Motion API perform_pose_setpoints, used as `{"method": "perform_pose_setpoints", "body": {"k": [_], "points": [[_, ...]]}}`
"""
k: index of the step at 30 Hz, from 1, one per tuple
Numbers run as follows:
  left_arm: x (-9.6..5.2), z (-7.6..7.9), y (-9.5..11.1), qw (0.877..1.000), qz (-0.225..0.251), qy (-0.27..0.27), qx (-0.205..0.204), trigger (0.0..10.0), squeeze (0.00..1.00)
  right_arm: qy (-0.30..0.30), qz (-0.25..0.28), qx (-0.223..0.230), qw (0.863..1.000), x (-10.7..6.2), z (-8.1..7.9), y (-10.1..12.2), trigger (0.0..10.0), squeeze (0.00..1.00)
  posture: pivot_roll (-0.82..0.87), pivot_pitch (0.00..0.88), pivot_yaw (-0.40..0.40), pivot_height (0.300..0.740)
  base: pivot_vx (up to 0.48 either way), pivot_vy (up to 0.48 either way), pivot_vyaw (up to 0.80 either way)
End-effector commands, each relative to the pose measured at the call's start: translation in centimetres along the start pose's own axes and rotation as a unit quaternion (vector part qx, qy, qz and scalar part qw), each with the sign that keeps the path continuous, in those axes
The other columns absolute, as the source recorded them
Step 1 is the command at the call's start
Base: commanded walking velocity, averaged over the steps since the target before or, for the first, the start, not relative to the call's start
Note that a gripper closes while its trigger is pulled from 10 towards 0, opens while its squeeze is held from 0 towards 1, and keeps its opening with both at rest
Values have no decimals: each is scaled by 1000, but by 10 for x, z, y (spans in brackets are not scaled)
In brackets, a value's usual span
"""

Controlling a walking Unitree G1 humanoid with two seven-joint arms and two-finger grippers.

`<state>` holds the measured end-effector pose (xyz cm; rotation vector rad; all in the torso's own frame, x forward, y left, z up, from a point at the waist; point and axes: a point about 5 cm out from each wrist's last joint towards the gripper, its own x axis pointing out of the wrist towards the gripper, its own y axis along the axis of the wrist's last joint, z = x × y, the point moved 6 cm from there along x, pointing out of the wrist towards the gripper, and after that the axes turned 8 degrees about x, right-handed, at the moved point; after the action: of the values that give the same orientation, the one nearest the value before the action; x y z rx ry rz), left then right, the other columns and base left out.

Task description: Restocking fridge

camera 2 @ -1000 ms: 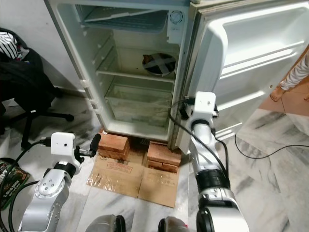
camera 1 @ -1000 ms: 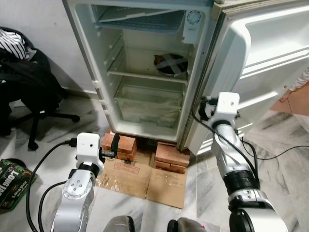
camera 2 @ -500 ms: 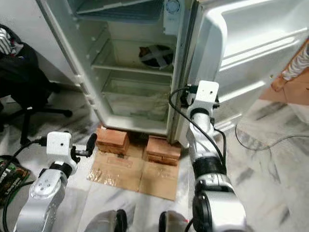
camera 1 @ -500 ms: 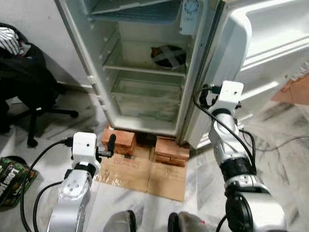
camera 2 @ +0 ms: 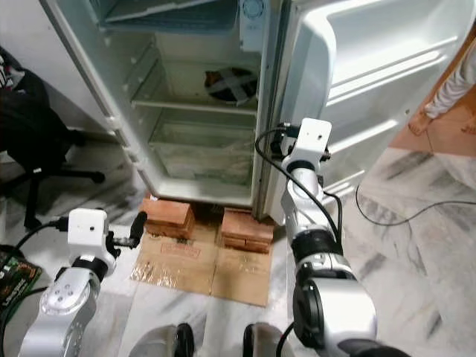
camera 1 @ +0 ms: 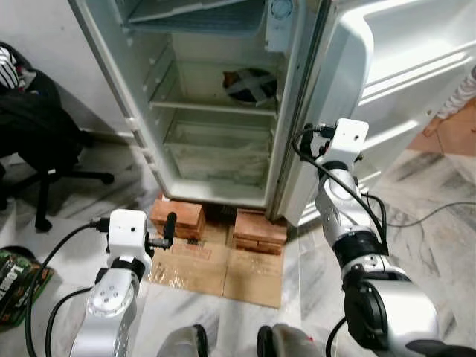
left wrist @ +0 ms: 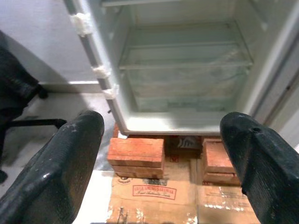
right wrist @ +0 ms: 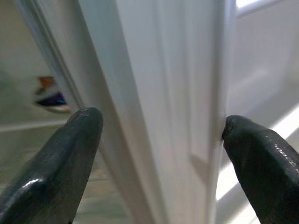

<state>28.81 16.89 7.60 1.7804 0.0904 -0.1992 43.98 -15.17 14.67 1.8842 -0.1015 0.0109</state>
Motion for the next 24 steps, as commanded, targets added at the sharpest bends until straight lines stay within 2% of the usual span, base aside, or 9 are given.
{"method": "perform_pose_setpoints", "body": {"k": [1, 2, 3, 4, 7, 10, 18, 21, 24], "points": [[-2, -2, -1, 1000, -3, 0, 7, 10000, 0, 116, 4, 50, 992, 2, -53, 7, 10000, 0, 159, 177, 41, 740, 0, 0, 0], [-2, -3, 0, 1000, -2, 0, 8, 10000, 0, 154, -5, 92, 984, -1, -66, 7, 10000, 0, 159, 177, 41, 740, 0, 0, 0], [-2, -3, 0, 1000, -2, 0, 8, 10000, 0, 154, -5, 92, 984, -1, -66, 7, 10000, 0, 159, 177, 41, 740, 0, 0, 0], [-1, -4, 1, 1000, -1, 2, 9, 10000, 0, 201, -14, 127, 971, -5, -82, 6, 10000, 0, 160, 180, 41, 740, 0, 0, 0], [0, -4, 1, 1000, 0, 4, 9, 10000, 0, 250, -24, 153, 956, -12, -99, 6, 10000, 0, 160, 176, 38, 740, 0, 0, 0], [-1, -3, 1, 1000, 1, 4, 10, 10000, 0, 286, -24, 148, 947, -19, -111, 5, 10000, 0, 160, 170, 37, 740, 0, 0, 0], [2, -2, 2, 1000, 3, 2, 12, 10000, 0, 326, -29, 174, 929, -27, -125, 9, 10000, 0, 152, 165, 42, 740, 0, 0, 0], [5, -2, 3, 1000, 5, 2, 13, 10000, 0, 383, -45, 183, 905, -42, -146, 7, 10000, 0, 148, 161, 43, 740, 0, 0, 0], [7, -1, 4, 1000, 7, 2, 14, 10000, 0, 467, -67, 156, 868, -70, -173, 1, 10000, 0, 140, 156, 44, 740, 0, 0, 0]]}}
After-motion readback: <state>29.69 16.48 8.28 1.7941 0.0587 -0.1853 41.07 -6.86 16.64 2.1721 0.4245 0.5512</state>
